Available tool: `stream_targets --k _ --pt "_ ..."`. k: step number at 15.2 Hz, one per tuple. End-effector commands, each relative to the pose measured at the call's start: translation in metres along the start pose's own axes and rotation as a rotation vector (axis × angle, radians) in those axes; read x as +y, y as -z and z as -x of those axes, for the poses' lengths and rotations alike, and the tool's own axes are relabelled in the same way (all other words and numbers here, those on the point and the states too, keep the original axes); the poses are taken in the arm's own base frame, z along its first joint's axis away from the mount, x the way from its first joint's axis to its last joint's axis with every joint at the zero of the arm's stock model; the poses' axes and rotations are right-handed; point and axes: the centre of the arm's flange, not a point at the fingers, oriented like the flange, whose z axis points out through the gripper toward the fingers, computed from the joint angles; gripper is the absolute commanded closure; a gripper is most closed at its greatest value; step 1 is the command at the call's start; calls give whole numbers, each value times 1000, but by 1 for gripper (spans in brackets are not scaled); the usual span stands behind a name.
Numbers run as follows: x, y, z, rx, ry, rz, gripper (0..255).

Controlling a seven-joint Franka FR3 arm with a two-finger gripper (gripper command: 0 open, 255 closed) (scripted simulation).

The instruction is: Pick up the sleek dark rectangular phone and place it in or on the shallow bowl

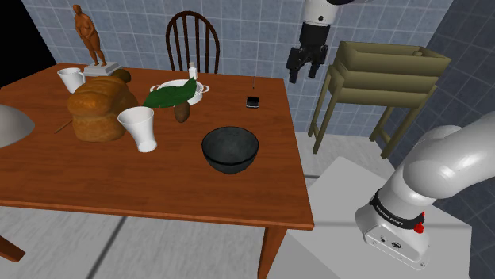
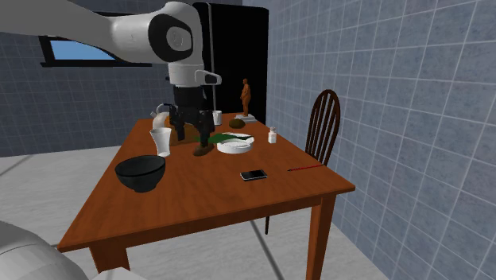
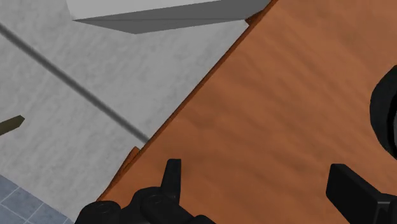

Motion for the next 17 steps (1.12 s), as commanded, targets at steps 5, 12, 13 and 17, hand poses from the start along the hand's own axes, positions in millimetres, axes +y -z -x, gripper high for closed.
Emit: stream_targets --k 5,12,13,17 --pt "-2 -44 -65 -3 -121 -8 0" --pt "6 -92 -144 -6 -259 -17 0" --pt "8 -99 -155 -6 -279 -19 0" --pt "17 -127 -199 -8 -358 -24 0"
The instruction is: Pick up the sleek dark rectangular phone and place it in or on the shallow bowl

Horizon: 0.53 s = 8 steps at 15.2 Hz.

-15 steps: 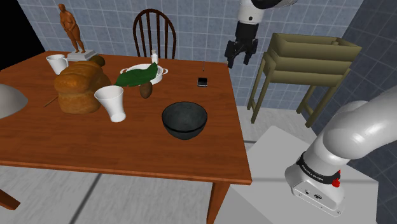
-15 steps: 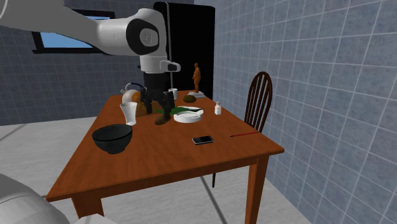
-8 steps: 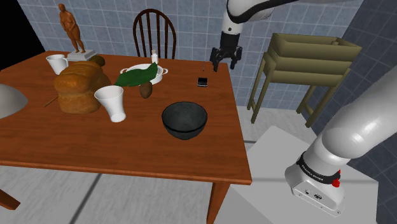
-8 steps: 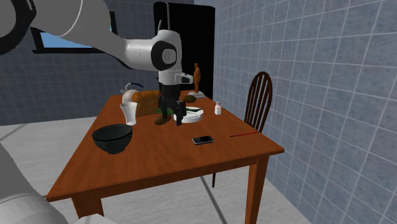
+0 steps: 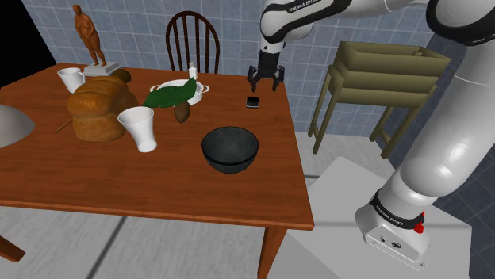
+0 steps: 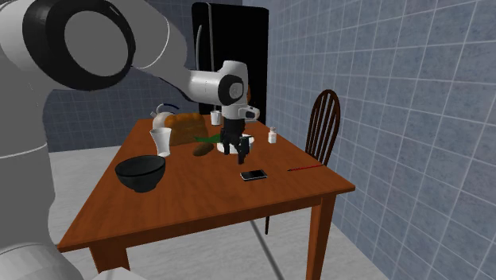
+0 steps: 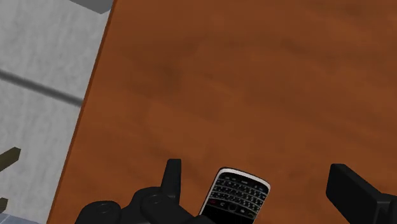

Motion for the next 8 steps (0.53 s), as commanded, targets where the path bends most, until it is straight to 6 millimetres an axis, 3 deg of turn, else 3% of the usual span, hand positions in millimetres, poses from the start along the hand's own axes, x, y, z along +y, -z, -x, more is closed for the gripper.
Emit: stream_targets --k 1,8 --pt "-1 -13 -25 -1 -41 -3 0" --pt "1 -61 -104 -4 -179 -12 0"
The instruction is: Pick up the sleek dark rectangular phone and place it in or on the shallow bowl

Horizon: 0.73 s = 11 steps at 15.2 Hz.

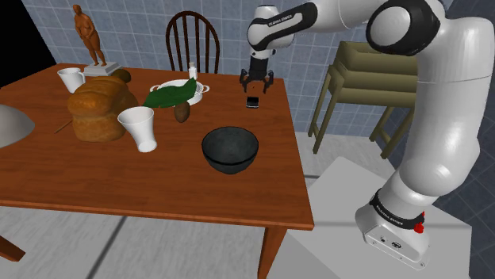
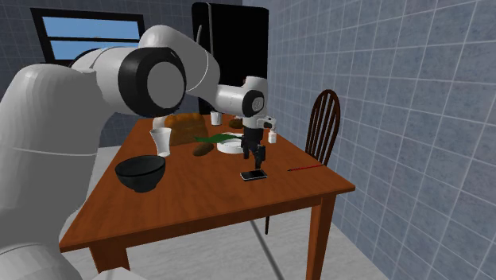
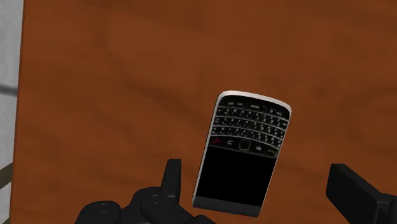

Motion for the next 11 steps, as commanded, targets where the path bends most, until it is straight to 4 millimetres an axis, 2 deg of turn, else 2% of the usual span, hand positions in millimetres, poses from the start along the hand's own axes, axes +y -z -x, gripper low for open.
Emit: stream_targets --k 1,2,9,11 --pt "0 -19 -23 -1 -41 -3 0" --pt "0 -19 -23 -1 -41 -3 0" --pt "0 -59 -23 -1 -41 -3 0" --pt "0 -59 -23 -1 -41 -3 0"
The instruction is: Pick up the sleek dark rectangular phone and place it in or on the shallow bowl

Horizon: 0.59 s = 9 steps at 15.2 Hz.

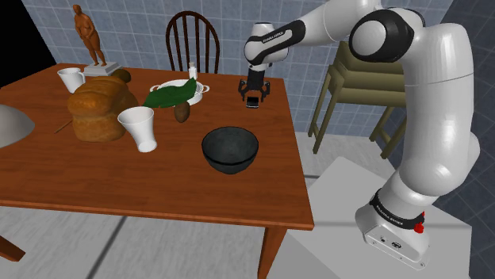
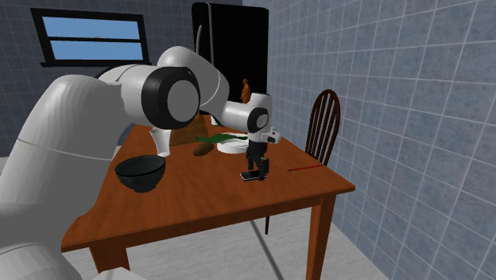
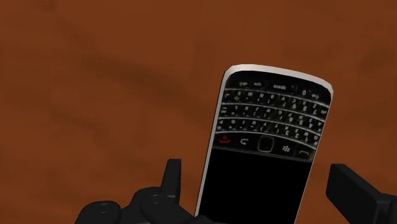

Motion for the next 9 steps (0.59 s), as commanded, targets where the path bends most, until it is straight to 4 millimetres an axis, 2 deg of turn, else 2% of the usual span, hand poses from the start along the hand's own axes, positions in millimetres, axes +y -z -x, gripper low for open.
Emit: stream_targets --k 1,6,7,9 --pt "0 -1 0 1 0 0 0" --pt "0 -1 0 0 0 0 0" --pt "0 -1 0 0 0 0 255" --pt "0 -1 1 0 0 0 255"
